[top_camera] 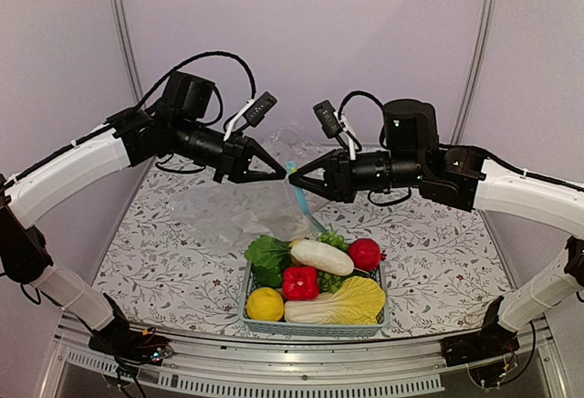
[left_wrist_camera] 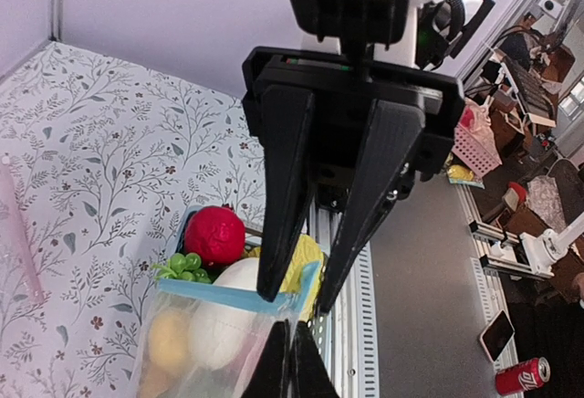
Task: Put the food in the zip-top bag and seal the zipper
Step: Pass from the right arm to the left, then unzip the zipper from the zipper food storage bag.
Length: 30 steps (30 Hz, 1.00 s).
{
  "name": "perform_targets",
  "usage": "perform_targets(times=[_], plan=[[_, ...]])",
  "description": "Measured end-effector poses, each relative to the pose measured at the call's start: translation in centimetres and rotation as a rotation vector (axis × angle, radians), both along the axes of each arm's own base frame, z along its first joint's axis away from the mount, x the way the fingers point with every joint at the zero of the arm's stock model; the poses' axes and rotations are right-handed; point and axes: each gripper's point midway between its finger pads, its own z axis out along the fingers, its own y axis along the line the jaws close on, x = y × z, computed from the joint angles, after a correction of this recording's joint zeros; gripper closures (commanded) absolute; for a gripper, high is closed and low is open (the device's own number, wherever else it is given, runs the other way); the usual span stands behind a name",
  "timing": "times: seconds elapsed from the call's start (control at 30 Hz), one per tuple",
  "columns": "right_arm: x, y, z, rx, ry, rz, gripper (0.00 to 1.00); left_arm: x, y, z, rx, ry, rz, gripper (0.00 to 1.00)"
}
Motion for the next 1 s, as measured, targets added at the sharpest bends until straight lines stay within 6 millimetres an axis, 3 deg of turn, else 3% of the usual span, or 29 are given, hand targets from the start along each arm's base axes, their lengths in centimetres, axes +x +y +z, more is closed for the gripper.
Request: perform_targets(times=[0.1, 0.37, 1.0], plan=[[0.0, 0.0, -0.1, -0.004, 0.005, 0.001, 0.66, -0.1, 0.0, 0.0, -0.001, 0.002, -0.003, 1.00], [0.1, -0.1, -0.2, -0.007, 0.005, -0.009, 0.62, -0.2, 0.0, 0.0, -0.003, 0.002, -0.010, 1.00], [0.4, 0.0, 1.4, 0.018, -0.025, -0.023, 0.74, -0.2, 0.0, 0.0, -0.002, 0.003, -0.010, 1.00]])
